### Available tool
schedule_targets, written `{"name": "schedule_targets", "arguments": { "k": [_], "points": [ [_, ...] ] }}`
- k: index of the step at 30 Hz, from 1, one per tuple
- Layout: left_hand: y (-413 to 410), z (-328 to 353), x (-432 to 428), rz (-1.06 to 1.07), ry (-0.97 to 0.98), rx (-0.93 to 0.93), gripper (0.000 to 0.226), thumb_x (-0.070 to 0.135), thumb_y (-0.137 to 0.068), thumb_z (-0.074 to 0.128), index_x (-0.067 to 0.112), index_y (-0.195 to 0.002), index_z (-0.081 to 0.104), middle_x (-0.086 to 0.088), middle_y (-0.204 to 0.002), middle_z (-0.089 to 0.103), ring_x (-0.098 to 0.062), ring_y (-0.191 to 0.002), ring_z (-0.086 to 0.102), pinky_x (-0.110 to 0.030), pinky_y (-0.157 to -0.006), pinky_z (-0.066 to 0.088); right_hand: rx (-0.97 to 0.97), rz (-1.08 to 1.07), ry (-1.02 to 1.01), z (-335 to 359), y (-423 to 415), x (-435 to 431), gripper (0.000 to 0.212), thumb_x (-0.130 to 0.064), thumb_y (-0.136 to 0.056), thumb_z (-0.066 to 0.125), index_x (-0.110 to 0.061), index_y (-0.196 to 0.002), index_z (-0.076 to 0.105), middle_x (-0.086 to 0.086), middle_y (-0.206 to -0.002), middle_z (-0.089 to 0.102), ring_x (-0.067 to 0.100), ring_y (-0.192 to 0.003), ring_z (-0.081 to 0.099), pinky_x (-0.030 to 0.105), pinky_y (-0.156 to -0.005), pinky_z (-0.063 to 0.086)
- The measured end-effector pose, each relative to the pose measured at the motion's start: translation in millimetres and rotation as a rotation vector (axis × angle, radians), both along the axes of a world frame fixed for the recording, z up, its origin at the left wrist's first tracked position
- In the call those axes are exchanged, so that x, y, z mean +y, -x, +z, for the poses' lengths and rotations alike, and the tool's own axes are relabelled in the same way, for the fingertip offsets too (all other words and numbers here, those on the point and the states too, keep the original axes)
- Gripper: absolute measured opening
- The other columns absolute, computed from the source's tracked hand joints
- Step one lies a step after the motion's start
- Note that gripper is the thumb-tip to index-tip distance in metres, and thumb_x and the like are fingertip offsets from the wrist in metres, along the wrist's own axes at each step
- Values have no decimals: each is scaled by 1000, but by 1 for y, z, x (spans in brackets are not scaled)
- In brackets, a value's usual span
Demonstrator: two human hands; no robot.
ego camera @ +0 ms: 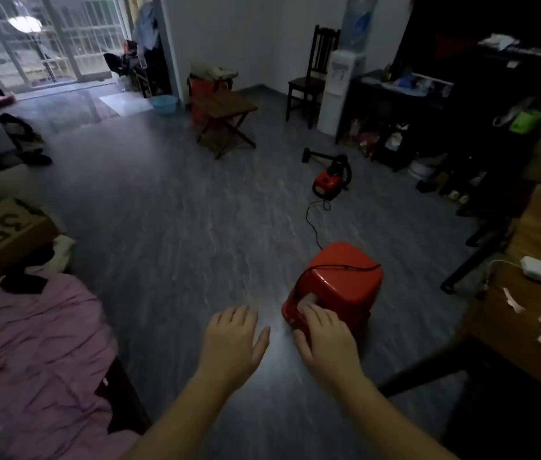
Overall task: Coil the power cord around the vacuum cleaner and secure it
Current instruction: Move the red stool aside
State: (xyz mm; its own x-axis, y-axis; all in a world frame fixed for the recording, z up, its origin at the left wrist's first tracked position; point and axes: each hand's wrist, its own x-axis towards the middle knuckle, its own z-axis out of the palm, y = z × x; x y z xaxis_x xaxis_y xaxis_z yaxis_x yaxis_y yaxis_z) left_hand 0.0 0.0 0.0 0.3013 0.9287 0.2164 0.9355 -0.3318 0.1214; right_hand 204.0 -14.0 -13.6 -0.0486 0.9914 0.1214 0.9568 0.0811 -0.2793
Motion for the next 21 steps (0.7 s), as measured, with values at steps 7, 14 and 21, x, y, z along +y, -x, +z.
{"name": "schedule_targets", "arguments": {
  "k": [7,14,21],
  "points": [
    [-13,-24,6,-37,56,9,43,50,-93,44,18,-103,70,-1,-98,72,-18,-86,65,-33,-78,49,-51,-7,56,-25,-8,-9,51,-49,-91,48,-19,-130,59,-1,-130,63,14,-117,60,30,-94,48],
    [-37,-49,48,-52,69,9,42,47,-91,50,14,-108,70,-3,-98,72,-20,-83,66,-35,-74,50,-87,-3,108,-48,-38,26,40,-48,-83,53,-21,-108,68,-4,-102,72,13,-93,68,30,-77,56],
    [-52,-51,145,-42,72,99,40,47,-90,47,15,-97,70,-3,-91,71,-21,-78,65,-36,-70,51,-48,38,136,-57,-67,142,49,-50,-86,45,-18,-117,65,1,-117,69,18,-105,65,33,-86,53]
  ]
}}
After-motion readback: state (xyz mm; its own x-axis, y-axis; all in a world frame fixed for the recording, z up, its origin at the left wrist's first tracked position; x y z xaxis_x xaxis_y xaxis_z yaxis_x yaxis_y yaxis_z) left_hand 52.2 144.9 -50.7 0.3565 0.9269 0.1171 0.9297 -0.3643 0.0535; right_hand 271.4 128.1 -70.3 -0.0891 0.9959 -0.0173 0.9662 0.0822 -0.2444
